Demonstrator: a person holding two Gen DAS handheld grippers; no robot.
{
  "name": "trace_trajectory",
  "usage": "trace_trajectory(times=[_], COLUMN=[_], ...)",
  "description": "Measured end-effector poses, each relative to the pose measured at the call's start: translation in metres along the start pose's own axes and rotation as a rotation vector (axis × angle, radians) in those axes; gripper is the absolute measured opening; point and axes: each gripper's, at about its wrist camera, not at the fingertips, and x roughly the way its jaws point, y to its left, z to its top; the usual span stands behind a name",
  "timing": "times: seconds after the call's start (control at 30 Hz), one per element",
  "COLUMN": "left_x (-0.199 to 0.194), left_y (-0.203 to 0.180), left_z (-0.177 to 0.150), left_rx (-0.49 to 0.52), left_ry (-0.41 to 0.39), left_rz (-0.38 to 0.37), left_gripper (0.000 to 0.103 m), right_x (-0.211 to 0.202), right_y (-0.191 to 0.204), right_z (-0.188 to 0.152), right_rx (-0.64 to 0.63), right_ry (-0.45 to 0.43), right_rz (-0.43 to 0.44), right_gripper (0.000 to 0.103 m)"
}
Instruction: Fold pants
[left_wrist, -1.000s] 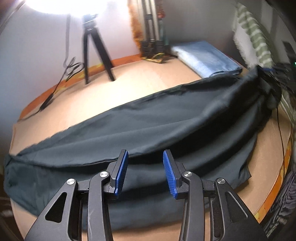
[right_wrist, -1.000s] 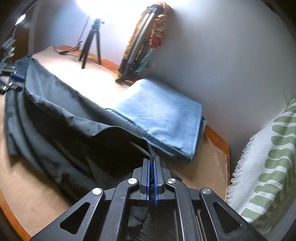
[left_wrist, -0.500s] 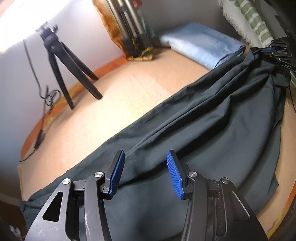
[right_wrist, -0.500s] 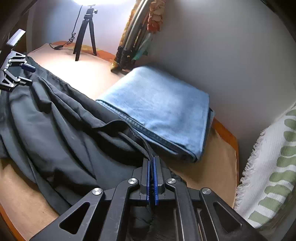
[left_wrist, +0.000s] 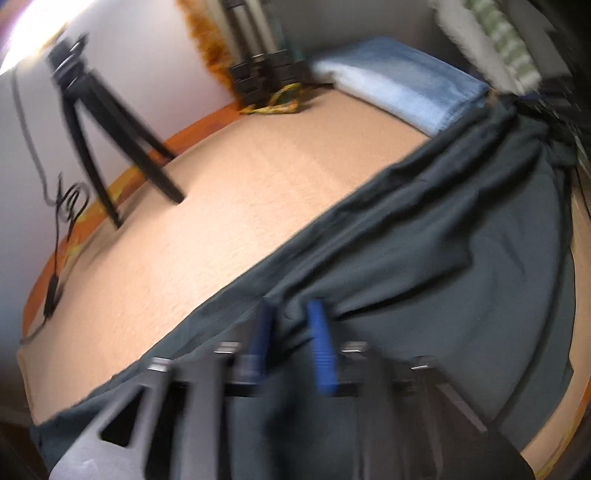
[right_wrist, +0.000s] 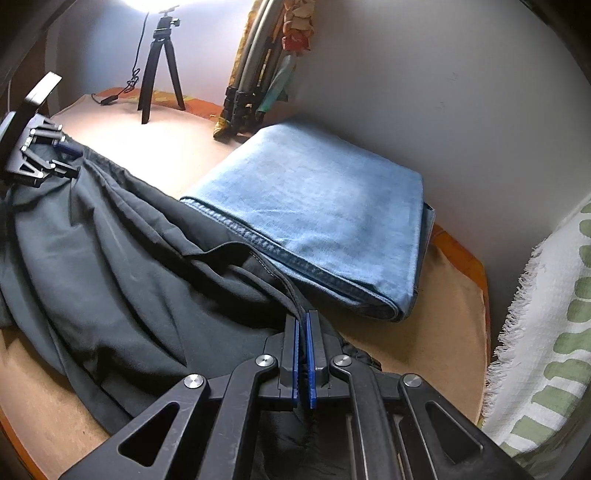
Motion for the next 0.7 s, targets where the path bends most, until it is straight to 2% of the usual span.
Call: trace_trajectory(times=[0.07,0.23,0.3,0.37,0.4,0.47,0.53,0.7], left_x=[0.001,-0.002,-0.002,-0.001,-0.001,-0.003,-0.008,-0.033], left_y=[-0.008,0.009,0.014,0.014,0.014,0.012,0.011,0.010], left_z=[0.001,0.012,0.015,0.017,0.017,0.017,0.017,0.018], left_rx=[0.053,-0.054,-0.072,-0.067,-0.065,-0.064,-0.061,-0.097], left_ry=[-0.013,-0.063,-0.068,-0.064,-0.060,-0.065,-0.077,-0.129], left_rz=[0.053,0.116,0.110,0.123,0.138,0.138,0.143,0.138], left_gripper=[0.004,0.003,0.003,0.003,0.003,0.003,0.003,0.003], right_x=[0.001,0.006,0.013,0.027,0.030,0.025,0.009,-0.029], right_y=[0.000,-0.010,-0.016,-0.021,-0.024,-0.033,-0.049,-0.084], right_z=[0.003,0.014,0.017,0.018,0.018,0.016,0.008,-0.030], right_rx=[0.000,0.043,0.062,0.070,0.077,0.111,0.195,0.362], right_ry=[-0.002,-0.005,0.007,0.074,0.084,0.060,0.001,-0.078], right_rz=[-0.001,-0.028,0.004,0.087,0.086,0.086,0.121,0.141], right_gripper=[0.001,0.001,0.001,0.003,0.006,0.031,0.041,0.045])
